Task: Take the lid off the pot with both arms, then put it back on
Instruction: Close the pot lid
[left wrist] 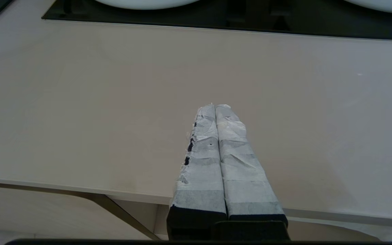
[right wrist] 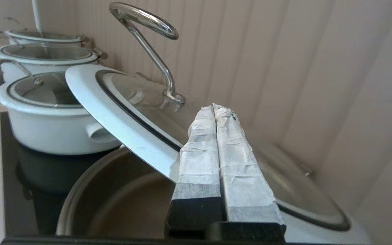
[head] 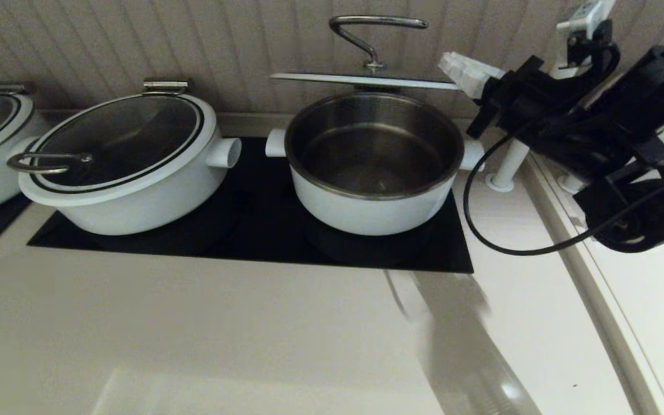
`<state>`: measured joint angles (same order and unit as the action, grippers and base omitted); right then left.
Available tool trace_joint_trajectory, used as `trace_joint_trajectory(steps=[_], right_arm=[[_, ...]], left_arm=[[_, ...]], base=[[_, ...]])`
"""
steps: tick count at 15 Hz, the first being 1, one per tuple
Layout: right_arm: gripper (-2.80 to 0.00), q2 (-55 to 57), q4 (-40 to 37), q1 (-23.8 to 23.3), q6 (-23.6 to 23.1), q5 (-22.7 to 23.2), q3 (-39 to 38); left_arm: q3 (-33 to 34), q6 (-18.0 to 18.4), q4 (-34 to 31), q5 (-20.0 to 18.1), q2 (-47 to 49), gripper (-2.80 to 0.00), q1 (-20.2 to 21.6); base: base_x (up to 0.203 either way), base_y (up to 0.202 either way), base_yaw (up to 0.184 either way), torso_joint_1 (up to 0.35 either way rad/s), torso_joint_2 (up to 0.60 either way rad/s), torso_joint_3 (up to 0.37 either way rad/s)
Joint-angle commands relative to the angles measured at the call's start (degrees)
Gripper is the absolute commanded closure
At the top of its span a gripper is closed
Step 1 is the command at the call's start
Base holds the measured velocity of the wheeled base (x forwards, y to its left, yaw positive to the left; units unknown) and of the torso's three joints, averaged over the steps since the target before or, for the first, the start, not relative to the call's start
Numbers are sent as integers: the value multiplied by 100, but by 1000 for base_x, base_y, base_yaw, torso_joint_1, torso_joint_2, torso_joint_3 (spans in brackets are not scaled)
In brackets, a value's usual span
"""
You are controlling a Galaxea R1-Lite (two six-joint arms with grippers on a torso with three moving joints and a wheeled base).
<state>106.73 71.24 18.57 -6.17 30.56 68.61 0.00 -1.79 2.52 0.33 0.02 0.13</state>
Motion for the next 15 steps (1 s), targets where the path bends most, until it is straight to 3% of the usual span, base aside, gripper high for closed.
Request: trace_joint_trajectory(steps=[1,9,15], right_arm=[[0,-34,152,7,-7,20,-224],[0,-100,777,14,-16,20,-1212],[0,-12,830,15,-25,20,-1394]], left_arm=[[0,-5,3,2,-2,0,4],[0,-5,3,2,-2,0,4],[0,-5,3,2,-2,0,4]], base=[[0,0,0,0,0,0],[0,0,0,0,0,0],[0,0,0,0,0,0]])
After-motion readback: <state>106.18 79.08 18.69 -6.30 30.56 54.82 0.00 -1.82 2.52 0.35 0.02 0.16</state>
